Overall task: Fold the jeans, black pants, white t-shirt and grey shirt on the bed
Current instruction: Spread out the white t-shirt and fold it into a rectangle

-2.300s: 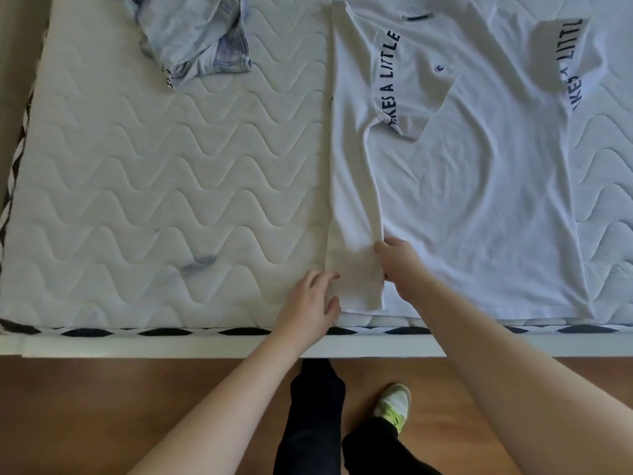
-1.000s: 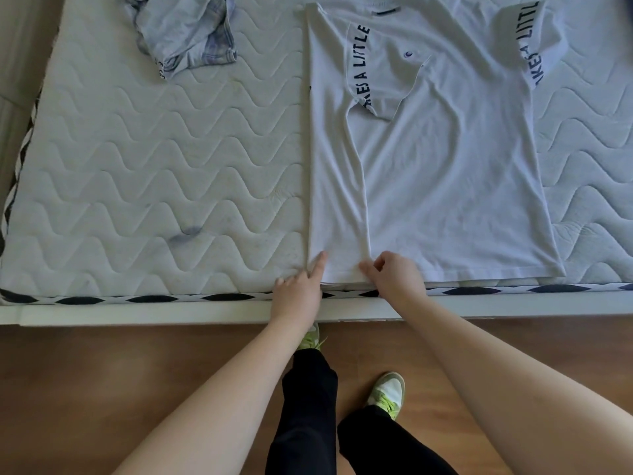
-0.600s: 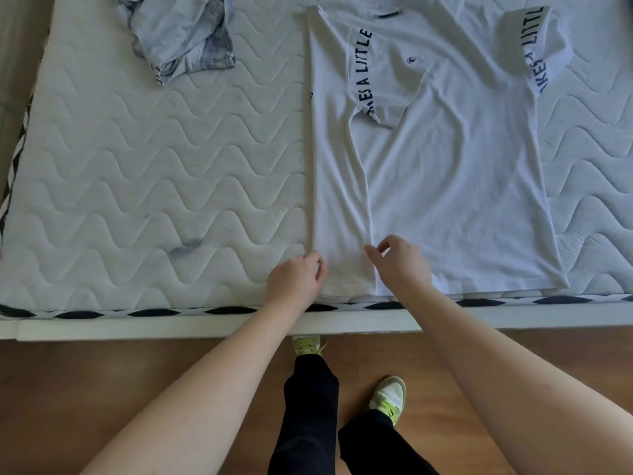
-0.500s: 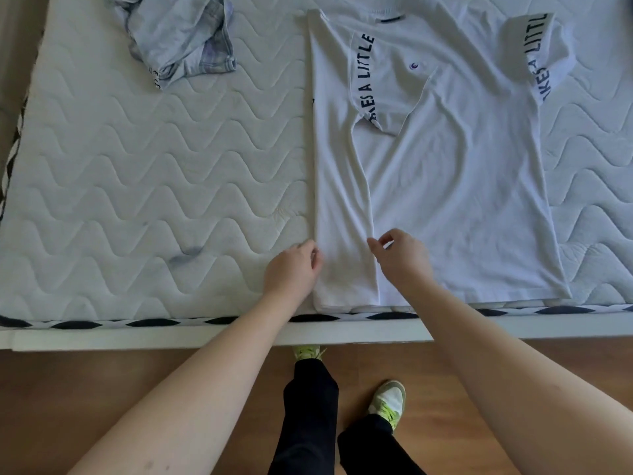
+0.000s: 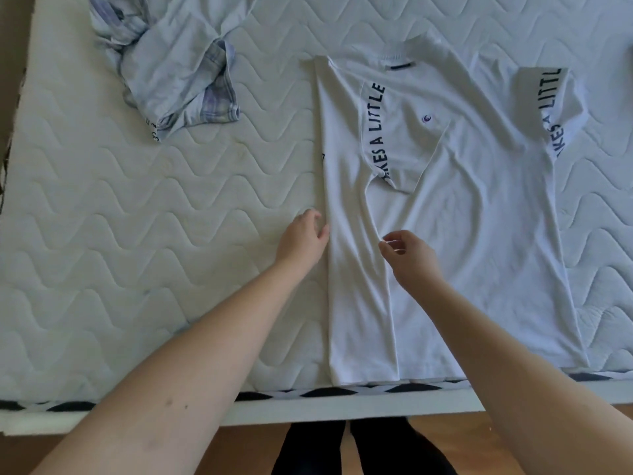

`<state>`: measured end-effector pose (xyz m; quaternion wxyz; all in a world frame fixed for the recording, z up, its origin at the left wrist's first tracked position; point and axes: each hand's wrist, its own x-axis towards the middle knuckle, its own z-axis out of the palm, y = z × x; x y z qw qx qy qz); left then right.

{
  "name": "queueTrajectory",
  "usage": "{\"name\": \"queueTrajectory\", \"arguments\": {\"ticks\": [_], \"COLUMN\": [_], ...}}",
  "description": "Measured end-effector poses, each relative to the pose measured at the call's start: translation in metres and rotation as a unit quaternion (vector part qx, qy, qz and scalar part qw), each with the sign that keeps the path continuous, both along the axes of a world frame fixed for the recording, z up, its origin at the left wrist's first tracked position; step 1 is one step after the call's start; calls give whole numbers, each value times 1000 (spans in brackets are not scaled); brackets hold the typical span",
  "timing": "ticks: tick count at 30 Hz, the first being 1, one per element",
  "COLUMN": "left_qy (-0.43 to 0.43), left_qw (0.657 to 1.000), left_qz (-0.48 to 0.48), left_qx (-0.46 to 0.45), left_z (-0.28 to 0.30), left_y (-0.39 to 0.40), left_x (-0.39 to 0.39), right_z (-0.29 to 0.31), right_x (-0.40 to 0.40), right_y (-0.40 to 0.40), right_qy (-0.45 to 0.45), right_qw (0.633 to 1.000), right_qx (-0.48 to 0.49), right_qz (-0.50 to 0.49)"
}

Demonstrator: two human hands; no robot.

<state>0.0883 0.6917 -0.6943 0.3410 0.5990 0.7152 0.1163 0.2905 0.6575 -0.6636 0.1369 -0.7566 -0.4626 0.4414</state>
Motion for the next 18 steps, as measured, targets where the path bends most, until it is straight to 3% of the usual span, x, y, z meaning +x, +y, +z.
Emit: {"name": "queueTrajectory", "arguments": {"ticks": [4,7,13,18], "left_qy": [168,231,293,290], "left_qw": [970,943,923,919], "left_qz": [-142,-228,-243,-258], "left_qx": [104,75,55,62], "left_z": [-16,-34,-54,-42], "left_y": [43,65,56,59], "left_x": [16,20,0,-11], "right_z": [-9,-17,-29,-22], "right_x": [-9,-13,-7,-4], "right_y": [32,56,97,117], "right_qy": [-33,-49,-97,-112], "right_qw": [996,988,976,971], "right_qx": [74,132,115,147], "right_qz": [26,69,158,148]}}
